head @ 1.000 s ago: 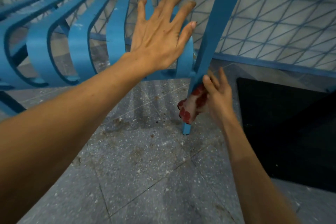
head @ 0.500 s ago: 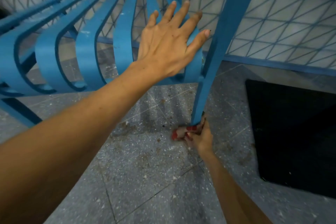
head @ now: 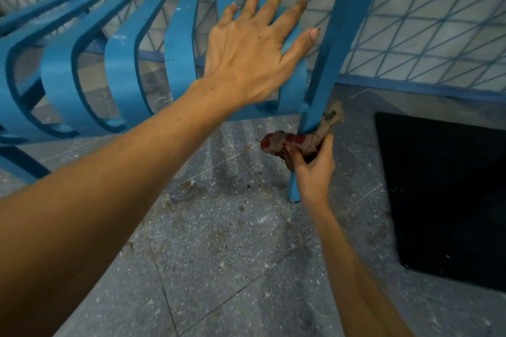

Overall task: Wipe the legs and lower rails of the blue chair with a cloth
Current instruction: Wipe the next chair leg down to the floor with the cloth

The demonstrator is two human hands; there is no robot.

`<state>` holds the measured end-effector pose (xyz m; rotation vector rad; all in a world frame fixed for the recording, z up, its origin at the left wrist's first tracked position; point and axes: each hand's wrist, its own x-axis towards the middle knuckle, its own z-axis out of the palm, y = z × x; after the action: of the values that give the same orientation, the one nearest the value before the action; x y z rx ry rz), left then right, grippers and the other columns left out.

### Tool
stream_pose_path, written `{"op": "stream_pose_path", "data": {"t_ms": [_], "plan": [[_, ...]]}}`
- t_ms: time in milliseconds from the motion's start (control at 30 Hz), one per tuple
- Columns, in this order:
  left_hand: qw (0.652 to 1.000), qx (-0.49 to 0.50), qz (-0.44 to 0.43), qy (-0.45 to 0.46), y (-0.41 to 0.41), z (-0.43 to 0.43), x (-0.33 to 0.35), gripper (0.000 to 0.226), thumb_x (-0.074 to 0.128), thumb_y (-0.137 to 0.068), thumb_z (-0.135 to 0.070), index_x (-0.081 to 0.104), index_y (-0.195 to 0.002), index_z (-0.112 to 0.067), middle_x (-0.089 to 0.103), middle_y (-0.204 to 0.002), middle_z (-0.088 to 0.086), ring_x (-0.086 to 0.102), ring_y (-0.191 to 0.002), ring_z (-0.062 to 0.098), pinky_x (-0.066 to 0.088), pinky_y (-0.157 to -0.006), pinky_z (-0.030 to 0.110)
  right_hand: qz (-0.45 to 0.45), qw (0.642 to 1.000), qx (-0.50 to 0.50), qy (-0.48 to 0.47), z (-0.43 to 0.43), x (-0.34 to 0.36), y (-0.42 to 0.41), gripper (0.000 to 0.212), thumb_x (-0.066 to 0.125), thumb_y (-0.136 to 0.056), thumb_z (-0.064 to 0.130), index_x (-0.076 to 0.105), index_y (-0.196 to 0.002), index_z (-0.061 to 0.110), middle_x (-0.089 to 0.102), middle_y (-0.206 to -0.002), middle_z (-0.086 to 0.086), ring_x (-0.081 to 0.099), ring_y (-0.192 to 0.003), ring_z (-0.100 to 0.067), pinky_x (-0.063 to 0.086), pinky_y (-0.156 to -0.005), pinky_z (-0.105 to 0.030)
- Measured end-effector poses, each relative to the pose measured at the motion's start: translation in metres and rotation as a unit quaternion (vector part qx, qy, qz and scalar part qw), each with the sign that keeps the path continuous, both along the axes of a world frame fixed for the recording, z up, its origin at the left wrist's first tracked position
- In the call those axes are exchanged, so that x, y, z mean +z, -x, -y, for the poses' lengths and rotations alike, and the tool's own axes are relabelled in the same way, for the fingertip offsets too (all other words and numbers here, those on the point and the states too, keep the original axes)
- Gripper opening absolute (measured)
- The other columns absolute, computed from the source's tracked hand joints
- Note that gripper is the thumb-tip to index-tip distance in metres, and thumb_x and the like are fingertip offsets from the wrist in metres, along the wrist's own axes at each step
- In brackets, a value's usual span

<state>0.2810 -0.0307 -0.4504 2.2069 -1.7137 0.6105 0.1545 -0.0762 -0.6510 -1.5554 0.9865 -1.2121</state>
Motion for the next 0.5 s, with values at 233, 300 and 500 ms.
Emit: {"op": "stream_pose_path", "data": {"t_ms": [233,300,500], "plan": [[1.000,0.002,0.002,-0.002,-0.002,0.004,0.000,0.060,0.010,-0.095,-0.059,0.021,-0.148,-0.033,0.013,-0.159,0.003,0.007,-0.147,0.024,0.016,-0.115,0.048,-0.094,0.994,0.005,-0.049,-0.006,-0.067,0.002,0.059,0.068,-0.082,0.005,0.039,-0.133,0.003,0.058,-0.121,-0.012,0.059,-0.110,-0.025,0.051,-0.093,-0.036],[1.000,0.004,0.000,-0.005,-0.002,0.004,0.000,0.061,0.010,-0.094,-0.060,0.021,-0.148,-0.033,0.013,-0.159,0.003,0.007,-0.147,0.024,0.016,-0.115,0.047,-0.141,0.983,0.020,-0.117,-0.014,-0.084,0.010,0.061,0.067,-0.083,0.002,0.036,-0.136,0.003,0.058,-0.118,-0.010,0.059,-0.107,-0.024,0.049,-0.087,-0.019],[1.000,-0.005,-0.008,-0.013,-0.002,0.004,0.000,0.067,0.010,-0.092,-0.064,0.018,-0.150,-0.030,0.011,-0.159,0.002,0.007,-0.147,0.021,0.013,-0.116,0.045,-0.219,0.952,-0.029,-0.212,-0.017,-0.088,0.007,0.056,0.063,-0.084,-0.002,0.040,-0.136,-0.001,0.064,-0.114,-0.020,0.065,-0.101,-0.032,0.054,-0.089,-0.040]]}}
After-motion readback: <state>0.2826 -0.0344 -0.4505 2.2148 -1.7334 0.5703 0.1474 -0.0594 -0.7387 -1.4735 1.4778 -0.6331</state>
